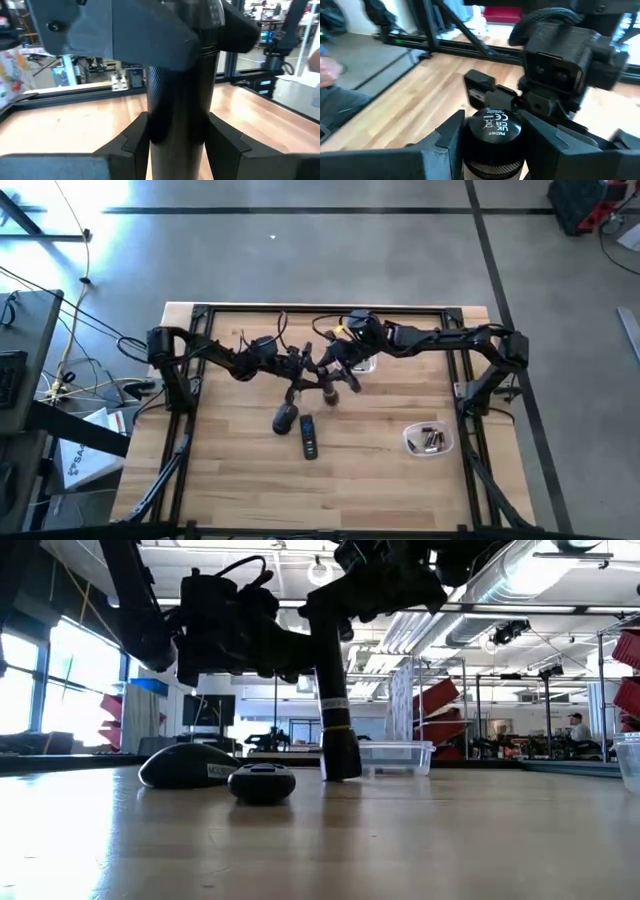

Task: Insert battery
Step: Close the flashlight battery compartment

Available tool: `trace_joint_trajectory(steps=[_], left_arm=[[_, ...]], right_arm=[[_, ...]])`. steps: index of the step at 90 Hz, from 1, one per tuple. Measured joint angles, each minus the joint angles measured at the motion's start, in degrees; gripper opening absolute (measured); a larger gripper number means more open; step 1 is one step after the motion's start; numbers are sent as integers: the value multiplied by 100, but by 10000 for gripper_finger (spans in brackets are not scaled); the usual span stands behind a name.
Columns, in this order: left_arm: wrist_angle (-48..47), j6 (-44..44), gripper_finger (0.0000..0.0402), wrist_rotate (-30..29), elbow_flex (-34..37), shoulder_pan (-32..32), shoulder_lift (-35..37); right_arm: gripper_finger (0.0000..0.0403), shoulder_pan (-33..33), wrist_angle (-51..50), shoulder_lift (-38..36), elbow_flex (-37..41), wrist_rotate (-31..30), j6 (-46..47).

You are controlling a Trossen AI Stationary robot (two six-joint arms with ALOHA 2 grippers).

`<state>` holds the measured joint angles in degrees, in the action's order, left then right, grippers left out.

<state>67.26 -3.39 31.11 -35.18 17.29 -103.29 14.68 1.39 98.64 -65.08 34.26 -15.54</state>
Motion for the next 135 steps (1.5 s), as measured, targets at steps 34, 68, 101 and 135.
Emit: trace_joint_trajectory(steps=[34, 68, 101, 135], left_arm=[[-963, -275, 121, -703, -30, 102, 531], [-1650, -459, 117, -1630, -37, 66, 942], [-2906, -232, 117, -2979, -663, -247, 1004], [-2979, 249, 117, -3311, -691, -307, 1004]], right_arm=[[134, -13, -169, -278, 9, -1319, 423], [134, -288, -140, -302, 0, -2898, 1106], [134, -435, -313, -322, -2, -4658, 2107], [141, -414, -242, -307, 12, -4734, 2272]])
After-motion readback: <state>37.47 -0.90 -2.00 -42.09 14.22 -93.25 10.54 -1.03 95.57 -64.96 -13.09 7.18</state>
